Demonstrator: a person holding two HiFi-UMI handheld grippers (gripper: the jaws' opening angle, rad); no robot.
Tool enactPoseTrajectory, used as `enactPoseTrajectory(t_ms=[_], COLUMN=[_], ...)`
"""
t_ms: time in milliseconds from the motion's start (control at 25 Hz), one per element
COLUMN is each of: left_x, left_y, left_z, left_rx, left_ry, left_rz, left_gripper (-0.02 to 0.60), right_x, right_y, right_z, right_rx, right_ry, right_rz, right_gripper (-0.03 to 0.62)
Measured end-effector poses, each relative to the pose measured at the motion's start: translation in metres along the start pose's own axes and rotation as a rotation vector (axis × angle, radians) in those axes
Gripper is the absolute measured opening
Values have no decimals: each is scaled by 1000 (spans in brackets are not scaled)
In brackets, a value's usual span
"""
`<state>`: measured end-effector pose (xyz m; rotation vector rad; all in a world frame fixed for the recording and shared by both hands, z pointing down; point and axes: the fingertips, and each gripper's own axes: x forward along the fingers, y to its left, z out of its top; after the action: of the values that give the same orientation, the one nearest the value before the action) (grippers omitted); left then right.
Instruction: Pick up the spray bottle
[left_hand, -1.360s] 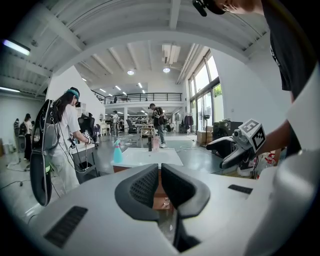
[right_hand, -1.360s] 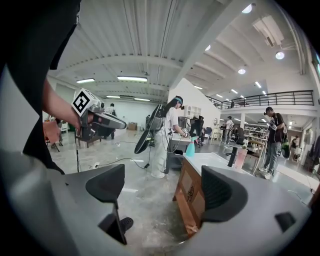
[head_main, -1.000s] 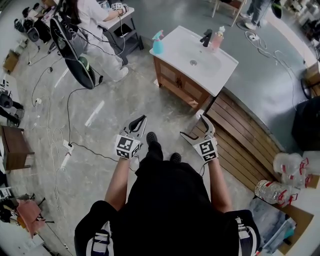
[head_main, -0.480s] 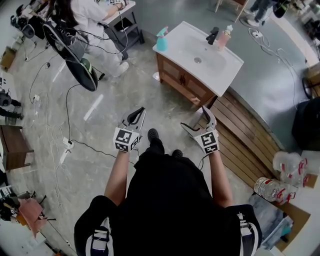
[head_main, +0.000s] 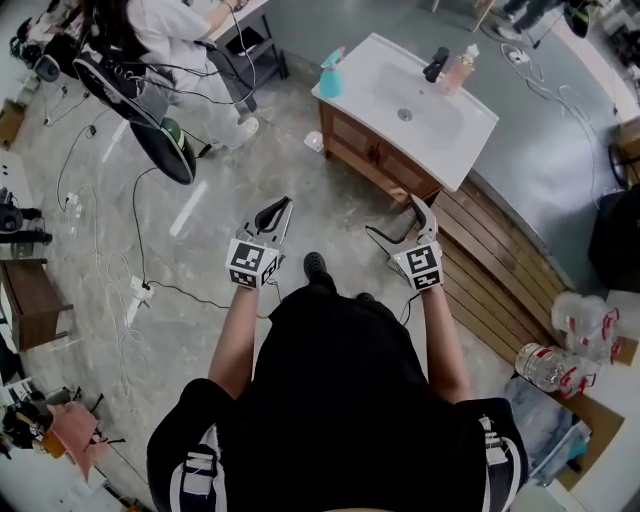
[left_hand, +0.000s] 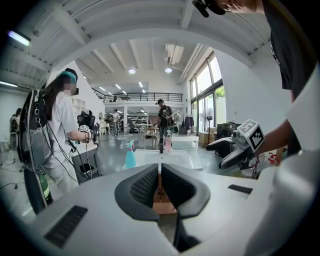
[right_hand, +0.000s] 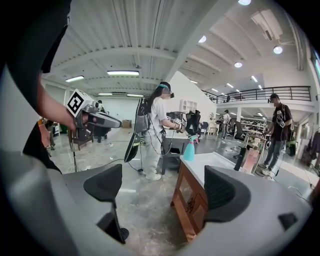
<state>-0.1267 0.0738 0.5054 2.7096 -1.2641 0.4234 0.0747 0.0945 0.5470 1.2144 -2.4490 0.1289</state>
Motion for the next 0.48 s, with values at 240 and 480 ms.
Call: enactPoseTrajectory(t_ms=[240,480], left_x=[15,18], left_y=[38,82], left_z=[12,11], left_rx=[14,19], left_ry=[-18,-23], left_rz=[-33,-50], left_gripper=[35,35], right_x=[27,63], right_y=[0,-2], right_z=[10,22], right_rx=[11,8], right_ry=[19,29], right_rz=[-33,-65], right_gripper=[528,522])
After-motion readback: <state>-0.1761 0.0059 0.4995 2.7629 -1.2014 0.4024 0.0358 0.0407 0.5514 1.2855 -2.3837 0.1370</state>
